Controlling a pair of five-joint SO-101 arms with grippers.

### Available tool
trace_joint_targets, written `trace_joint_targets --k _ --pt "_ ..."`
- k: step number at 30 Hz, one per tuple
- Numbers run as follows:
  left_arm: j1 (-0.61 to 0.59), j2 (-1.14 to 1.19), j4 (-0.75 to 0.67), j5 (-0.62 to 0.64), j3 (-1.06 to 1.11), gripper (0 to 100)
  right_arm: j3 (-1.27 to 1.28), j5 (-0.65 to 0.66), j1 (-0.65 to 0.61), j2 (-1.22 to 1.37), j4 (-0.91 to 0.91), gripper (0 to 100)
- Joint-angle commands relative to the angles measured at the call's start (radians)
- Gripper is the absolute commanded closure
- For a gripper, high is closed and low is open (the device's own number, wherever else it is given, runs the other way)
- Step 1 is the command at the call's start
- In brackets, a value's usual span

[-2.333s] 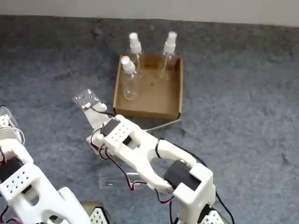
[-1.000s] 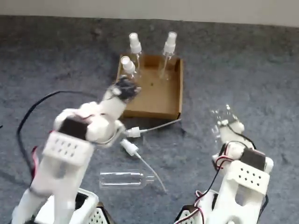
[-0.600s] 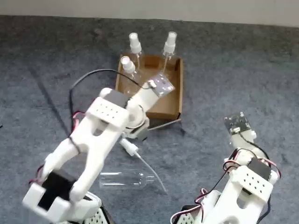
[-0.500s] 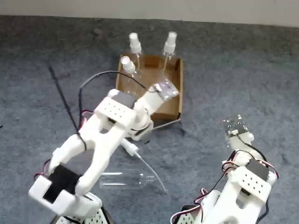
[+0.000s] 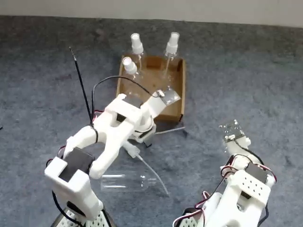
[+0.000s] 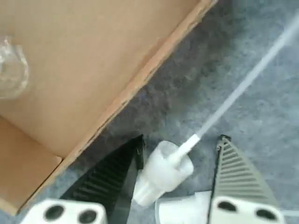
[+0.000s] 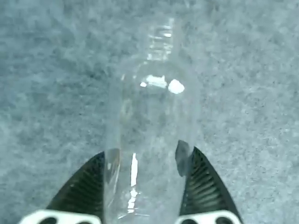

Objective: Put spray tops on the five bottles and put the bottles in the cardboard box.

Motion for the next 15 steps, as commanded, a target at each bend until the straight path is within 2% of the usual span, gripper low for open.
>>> trace_joint_targets --k 1,6,15 --pt "-0.081 0.008 -0.012 -0.077 -0.050 89 -0.004 0.008 -0.012 -0.021 -0.019 99.5" --pt "-0.182 0.008 0.092 -0.241 -0.073 96 -0.004 0.008 -0.012 -0.021 -0.019 99.5" --pt "-0.447 0.008 0.333 -0.557 -0.262 99 -0.002 0.008 -0.012 -0.022 -0.019 99.5"
